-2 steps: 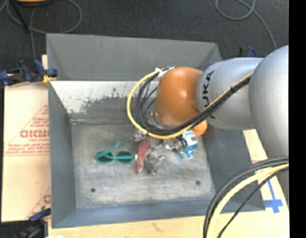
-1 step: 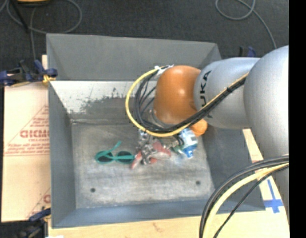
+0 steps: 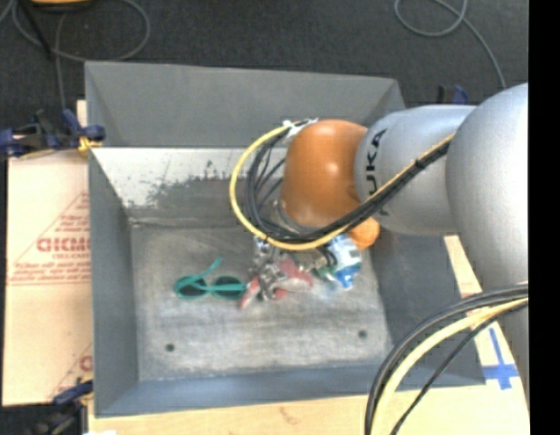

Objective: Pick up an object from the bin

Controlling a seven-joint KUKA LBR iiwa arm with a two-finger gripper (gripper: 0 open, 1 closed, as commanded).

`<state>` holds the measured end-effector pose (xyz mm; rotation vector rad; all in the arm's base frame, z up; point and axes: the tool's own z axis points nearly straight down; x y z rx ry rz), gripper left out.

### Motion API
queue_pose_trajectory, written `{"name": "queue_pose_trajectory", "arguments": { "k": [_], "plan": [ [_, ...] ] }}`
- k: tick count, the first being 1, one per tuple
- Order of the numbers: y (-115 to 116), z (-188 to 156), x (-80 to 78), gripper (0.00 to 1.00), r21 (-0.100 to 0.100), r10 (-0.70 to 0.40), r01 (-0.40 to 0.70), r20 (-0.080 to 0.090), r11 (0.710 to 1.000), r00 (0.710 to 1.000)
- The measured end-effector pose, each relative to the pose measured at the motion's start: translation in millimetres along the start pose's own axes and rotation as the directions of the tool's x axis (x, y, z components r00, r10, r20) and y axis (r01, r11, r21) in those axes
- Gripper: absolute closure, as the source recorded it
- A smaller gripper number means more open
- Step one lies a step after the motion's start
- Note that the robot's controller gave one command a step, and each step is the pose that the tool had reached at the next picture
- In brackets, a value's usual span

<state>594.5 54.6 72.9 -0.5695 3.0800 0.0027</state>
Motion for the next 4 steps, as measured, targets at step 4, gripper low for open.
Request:
{"name": "queue_pose_trajectory", "arguments": {
  "k": [4],
  "plan": [
    [-0.1, -28.9, 1.7, 1.0, -0.001, 0.001, -0.001, -0.01, 1.0, 1.0]
  ]
}}
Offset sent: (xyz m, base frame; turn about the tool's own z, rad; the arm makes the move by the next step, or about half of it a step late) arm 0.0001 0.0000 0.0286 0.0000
